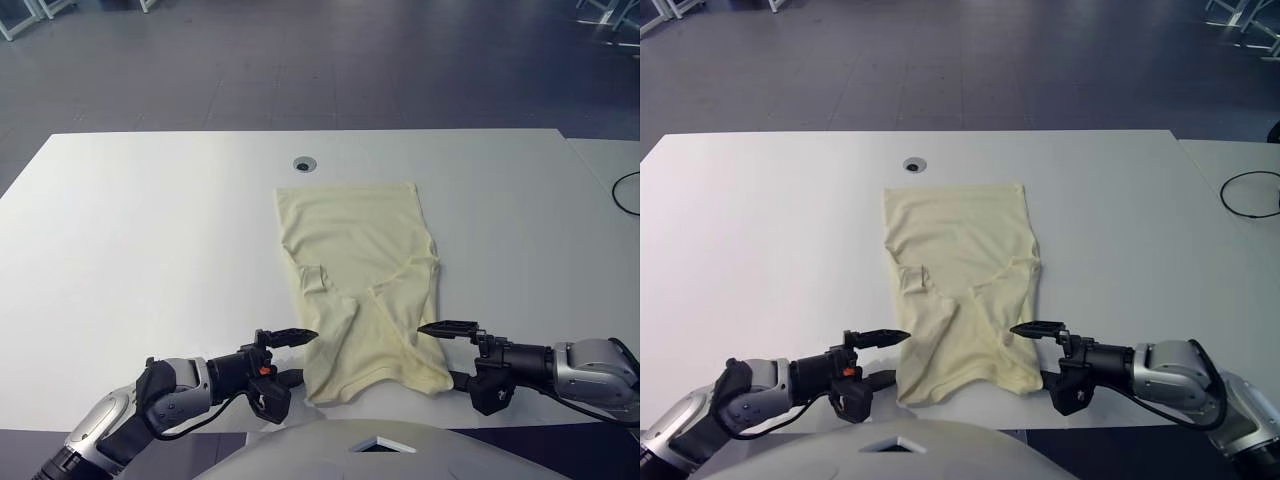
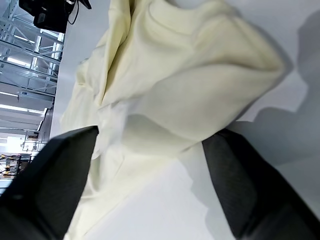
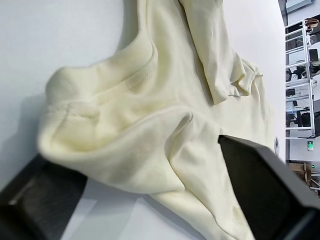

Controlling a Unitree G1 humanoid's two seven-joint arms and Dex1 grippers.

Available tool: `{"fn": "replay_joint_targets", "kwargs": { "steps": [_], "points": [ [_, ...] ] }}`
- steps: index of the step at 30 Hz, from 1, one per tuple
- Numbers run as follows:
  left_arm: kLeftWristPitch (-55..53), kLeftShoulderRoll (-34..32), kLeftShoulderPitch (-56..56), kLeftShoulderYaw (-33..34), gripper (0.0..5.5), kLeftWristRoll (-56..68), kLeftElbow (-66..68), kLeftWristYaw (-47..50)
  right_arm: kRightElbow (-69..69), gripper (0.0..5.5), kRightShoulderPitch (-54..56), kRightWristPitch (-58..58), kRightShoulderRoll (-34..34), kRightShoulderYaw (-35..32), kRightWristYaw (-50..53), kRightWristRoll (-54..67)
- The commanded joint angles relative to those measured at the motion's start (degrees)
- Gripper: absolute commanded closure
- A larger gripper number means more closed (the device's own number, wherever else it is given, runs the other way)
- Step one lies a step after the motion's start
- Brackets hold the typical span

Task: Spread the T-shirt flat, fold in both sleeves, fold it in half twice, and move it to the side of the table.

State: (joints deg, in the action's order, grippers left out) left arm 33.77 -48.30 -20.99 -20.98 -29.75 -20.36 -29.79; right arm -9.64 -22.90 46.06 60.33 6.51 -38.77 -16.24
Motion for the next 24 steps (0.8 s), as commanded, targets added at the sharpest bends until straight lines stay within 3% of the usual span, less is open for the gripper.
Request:
{"fn": "replay_joint_targets", "kwargs": {
  "steps": [1, 16, 19, 24],
  "points": [
    [-1.5, -0.4, -1.0, -2.0, 2.53, -2.8, 2.0, -2.9, 2.7, 1.82, -1.3, -0.7, -0.3, 1.4, -0.3, -4.3],
    [-0.6, 0.7, 0.0, -3.2, 5.12, -1.8, 2.3, -2.2, 5.5, 4.41, 3.7, 0.8, 0.4, 3.7, 0.1, -3.6],
    [-0.2, -0.5, 1.3, -1.9, 5.49, 2.2, 2.8, -3.4, 3.0, 4.89, 4.8, -1.1, 0.6, 4.3, -1.8, 0.9],
    [-3.8, -1.5, 2.8, -0.6, 5.50, 11.8, 1.8, -8.3, -2.9, 5.49, 6.2, -7.1, 1.2, 4.7, -6.6, 11.5]
  ]
}}
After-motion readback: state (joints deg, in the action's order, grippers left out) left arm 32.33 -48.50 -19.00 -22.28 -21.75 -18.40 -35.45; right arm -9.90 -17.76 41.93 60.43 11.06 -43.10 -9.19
